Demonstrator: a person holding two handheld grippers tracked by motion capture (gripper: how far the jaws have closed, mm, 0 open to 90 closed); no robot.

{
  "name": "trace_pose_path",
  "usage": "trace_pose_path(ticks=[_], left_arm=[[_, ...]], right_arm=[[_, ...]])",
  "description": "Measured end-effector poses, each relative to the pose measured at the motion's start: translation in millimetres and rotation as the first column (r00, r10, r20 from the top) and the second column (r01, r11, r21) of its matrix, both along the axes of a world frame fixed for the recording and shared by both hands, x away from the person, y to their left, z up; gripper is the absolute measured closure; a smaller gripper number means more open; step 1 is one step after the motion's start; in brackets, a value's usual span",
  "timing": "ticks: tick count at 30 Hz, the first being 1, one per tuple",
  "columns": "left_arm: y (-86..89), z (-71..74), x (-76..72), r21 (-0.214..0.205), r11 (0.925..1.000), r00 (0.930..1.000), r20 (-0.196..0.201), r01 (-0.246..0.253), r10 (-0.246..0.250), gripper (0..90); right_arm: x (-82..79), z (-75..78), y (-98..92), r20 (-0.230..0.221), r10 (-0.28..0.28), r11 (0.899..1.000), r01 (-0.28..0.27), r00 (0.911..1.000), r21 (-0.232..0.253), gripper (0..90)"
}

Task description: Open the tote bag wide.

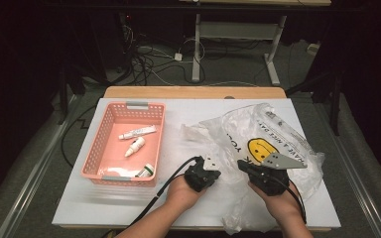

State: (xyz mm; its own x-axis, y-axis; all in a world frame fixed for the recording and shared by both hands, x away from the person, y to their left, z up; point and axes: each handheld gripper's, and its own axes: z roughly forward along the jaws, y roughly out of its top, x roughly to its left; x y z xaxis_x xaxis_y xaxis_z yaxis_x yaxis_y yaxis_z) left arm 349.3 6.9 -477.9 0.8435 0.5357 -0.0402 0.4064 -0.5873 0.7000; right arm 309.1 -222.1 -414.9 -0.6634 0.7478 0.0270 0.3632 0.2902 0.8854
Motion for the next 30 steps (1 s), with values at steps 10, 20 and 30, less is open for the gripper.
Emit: trace_pose_path(ticks=[10,20,30], left_arm=[[21.6,17.2,-9.8,-0.134,0.9909,0.9988,0.048,0.013,-0.006,88.4],[7.4,27.8,-7.7,-0.214,0.9761,0.9970,0.075,0.035,-0.019,76.3],[14.6,10.2,-7.3,-0.128,0.9918,0.9987,0.050,0.006,0.000,88.0]], right_arm=[[-5.1,15.3,-8.6,0.045,-0.018,0.999,0.016,0.9988,0.042,90.0],[-5.8,0.2,6.9,-0.012,0.045,0.999,-0.045,0.9989,0.020,90.0],[2.7,-21.2,13.8,-0.076,0.045,0.998,-0.048,0.9961,-0.037,90.0]])
